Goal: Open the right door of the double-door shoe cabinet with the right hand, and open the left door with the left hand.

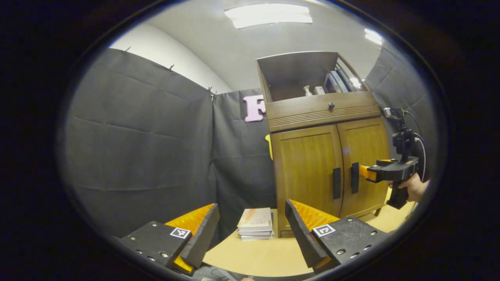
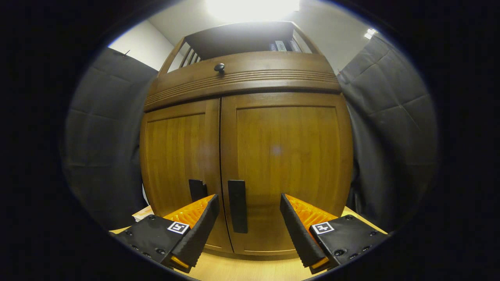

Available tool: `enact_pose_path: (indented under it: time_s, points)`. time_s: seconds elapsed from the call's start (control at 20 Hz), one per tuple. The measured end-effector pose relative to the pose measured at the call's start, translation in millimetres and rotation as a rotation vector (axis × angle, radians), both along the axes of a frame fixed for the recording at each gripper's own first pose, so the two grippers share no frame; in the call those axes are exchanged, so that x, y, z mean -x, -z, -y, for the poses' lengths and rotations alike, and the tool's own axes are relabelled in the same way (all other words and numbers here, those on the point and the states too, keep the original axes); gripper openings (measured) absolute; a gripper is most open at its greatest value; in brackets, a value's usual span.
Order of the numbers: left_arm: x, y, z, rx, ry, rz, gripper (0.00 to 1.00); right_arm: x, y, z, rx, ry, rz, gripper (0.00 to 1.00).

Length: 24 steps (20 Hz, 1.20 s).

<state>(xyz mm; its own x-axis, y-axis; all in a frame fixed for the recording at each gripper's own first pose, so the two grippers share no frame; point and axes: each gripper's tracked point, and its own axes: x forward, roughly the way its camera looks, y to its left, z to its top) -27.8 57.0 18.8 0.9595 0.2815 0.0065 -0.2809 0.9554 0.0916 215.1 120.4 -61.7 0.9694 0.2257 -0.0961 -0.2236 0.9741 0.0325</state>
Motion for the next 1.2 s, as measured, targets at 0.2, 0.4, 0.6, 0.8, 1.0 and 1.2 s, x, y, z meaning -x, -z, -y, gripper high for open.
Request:
enact_pose_path:
  time_s: [0.2, 0.4, 0.6, 0.8, 1.0, 1.2]
  points:
    - [6.3, 0.9, -10.6, -0.008, -0.039, -0.012, 1.0, -23.0, 16.8, -14.0, -0.01, -0.015, -0.041, 0.98]
    - [14.8, 1.8, -21.9, -0.013, -0.072, -0.026, 1.0, -43.3, 28.7, -28.4, -0.023, -0.024, -0.074, 0.85]
    - [21.4, -0.1, -30.2, -0.016, -0.093, -0.031, 1.0, -55.5, 46.1, -34.9, 0.003, -0.02, -0.117, 0.75]
    - [23.8, -2.1, -31.7, -0.012, -0.098, -0.021, 1.0, -62.1, 51.3, -33.2, -0.008, 0.003, -0.128, 0.38]
    - [23.9, -2.7, -32.3, -0.006, -0.093, -0.019, 1.0, -55.6, 48.9, -31.7, -0.006, 0.014, -0.122, 0.13]
    - [23.4, -4.6, -31.8, -0.004, -0.079, -0.009, 1.0, -46.4, 48.1, -30.8, -0.004, -0.008, -0.136, 0.12]
